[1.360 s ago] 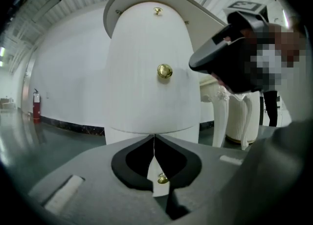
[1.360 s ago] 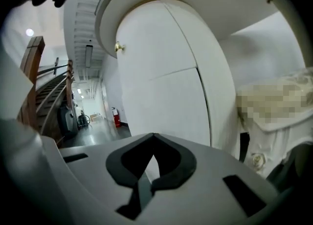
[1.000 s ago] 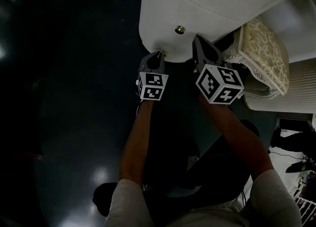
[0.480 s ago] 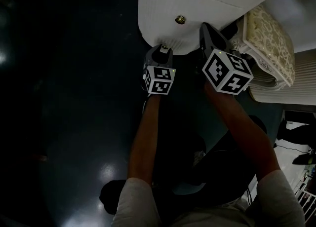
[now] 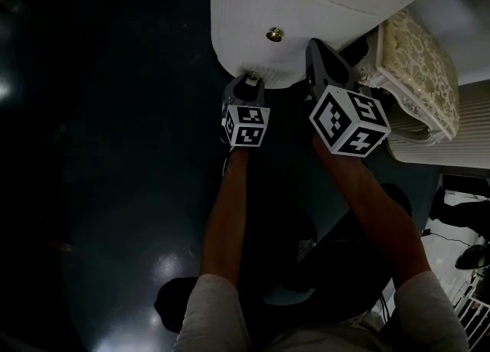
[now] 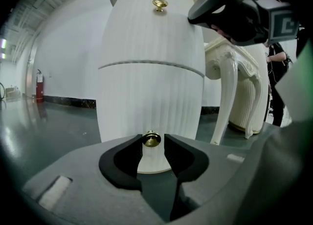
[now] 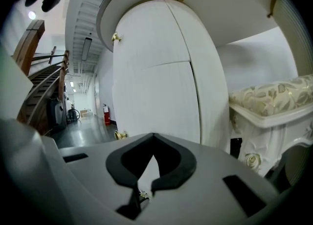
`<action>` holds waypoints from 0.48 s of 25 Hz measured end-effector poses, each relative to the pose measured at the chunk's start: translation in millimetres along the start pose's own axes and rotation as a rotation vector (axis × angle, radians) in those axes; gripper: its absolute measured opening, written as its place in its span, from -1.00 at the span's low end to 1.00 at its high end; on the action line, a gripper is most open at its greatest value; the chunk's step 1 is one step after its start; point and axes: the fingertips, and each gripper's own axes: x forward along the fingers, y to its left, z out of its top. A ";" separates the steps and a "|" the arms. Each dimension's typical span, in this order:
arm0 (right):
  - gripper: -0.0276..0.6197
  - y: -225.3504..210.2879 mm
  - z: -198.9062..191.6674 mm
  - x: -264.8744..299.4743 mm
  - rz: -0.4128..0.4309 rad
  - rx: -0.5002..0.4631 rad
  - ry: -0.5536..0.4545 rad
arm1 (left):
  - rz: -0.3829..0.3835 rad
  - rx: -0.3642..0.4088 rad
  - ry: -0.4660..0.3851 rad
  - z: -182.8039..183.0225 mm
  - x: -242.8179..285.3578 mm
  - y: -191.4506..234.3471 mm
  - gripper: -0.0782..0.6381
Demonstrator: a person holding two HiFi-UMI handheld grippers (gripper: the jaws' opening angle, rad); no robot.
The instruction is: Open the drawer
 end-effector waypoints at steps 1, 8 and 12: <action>-0.87 0.3 0.2 0.1 0.005 -0.006 0.000 | 0.003 0.000 0.001 -0.7 1.4 1.0 -0.40; -0.87 0.0 0.9 2.7 0.031 -0.001 0.007 | 0.037 0.004 -0.024 1.8 7.1 6.0 -0.44; -0.87 -1.4 0.4 2.5 0.050 0.002 0.017 | 0.040 -0.011 -0.034 1.8 8.1 4.3 -0.45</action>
